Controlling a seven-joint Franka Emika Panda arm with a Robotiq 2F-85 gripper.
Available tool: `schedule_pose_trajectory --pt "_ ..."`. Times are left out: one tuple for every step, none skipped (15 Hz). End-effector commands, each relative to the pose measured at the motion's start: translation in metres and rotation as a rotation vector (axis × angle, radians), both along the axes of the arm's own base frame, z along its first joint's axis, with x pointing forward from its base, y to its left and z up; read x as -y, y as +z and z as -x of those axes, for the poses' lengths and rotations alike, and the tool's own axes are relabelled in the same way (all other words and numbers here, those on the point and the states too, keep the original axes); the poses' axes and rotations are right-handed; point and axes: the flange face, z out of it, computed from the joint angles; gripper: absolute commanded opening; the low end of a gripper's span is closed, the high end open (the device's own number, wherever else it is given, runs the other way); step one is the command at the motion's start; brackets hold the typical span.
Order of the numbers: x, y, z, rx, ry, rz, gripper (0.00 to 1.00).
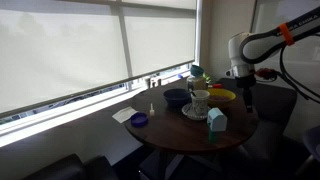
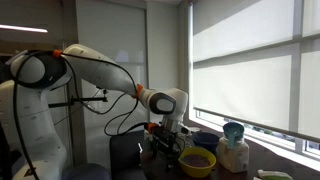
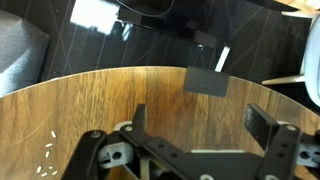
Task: Put the measuring spoon in the yellow bowl
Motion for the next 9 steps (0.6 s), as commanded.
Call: schedule_pose_trajectory --pt "0.000 0.000 0.000 -0.001 0.000 0.000 1.00" --pt "0.000 0.000 0.000 -0.001 0.000 0.000 1.00" --pt "0.000 0.000 0.000 -0.001 0.000 0.000 1.00" --pt "0.000 0.000 0.000 0.000 0.000 0.000 1.00" --pt "0.000 0.000 0.000 0.000 0.000 0.000 1.00" --pt "0.002 0.010 -0.003 0.088 -0.053 -0.010 1.00" --pt "0.005 0.018 -0.007 0.146 -0.090 -0.010 1.00" --pt "0.012 0.032 -0.011 0.190 -0.112 -0.010 1.00" --pt "0.020 0.044 -0.014 0.236 -0.139 -0.008 1.00"
